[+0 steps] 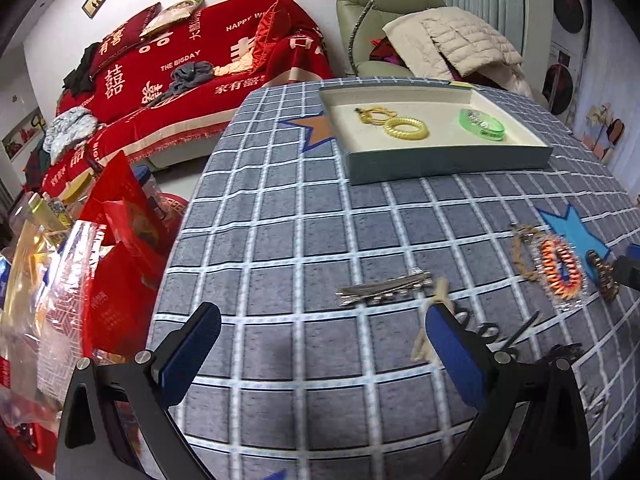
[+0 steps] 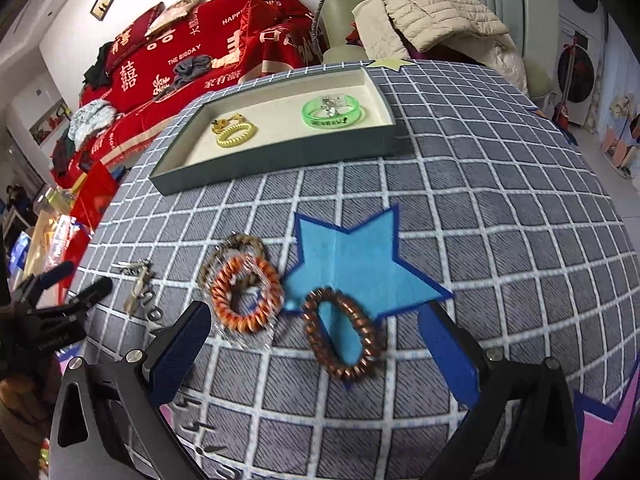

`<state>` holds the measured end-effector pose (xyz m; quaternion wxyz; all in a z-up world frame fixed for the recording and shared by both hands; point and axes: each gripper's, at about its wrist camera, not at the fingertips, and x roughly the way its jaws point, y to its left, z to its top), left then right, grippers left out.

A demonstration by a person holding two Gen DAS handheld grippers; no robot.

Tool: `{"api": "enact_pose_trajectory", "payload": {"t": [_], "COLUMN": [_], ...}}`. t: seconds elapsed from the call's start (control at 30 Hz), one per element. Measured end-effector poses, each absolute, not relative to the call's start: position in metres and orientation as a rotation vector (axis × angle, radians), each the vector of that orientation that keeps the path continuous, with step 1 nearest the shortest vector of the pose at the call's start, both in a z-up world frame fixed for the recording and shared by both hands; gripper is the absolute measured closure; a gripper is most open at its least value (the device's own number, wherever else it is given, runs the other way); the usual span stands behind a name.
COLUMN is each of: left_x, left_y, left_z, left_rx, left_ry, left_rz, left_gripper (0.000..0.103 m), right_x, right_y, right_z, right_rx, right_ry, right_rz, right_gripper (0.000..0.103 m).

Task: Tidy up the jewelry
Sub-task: 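Withdraw both grippers from the tray toward the remaining jewelry, then grasp the silver hair clip with the left gripper while the right grasps the brown coil hair tie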

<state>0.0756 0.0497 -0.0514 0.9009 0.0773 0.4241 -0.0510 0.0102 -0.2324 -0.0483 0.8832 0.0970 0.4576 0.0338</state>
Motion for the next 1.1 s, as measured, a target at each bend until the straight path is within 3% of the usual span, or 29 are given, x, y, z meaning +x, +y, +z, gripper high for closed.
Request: {"api": "enact_pose_trajectory", "payload": {"t": [0.73, 0.87, 0.93, 1.1], "left_x": [0.110, 0.110, 0.108, 0.105], "left_y": [0.030, 0.029, 0.025, 0.016], "left_z": [-0.070, -0.068, -0.068, -0.066], "left_rx": [0.348, 0.323, 0.327, 0.349], "left_ry": [0.892, 0.903, 0.901, 0.906], "left_rz": [-0.263, -0.298, -0.323, -0.369], "left_gripper": [0.000, 0.001, 0.015, 0.032], "right_x": [0.005, 0.008, 0.010, 0.012], "right_y": [-0.241, -0.239, -0.238, -0.236], "right_z": [-0.064, -0.071, -0.074, -0.075], "right_rx": [0.126, 0.105, 0.099, 0.063], "right_ry": [1.006, 1.033, 1.043, 1.046], "right_rz": [0.004, 0.000, -0.002, -0.004], "right_gripper": [0.000, 0.010, 0.012, 0.015]}}
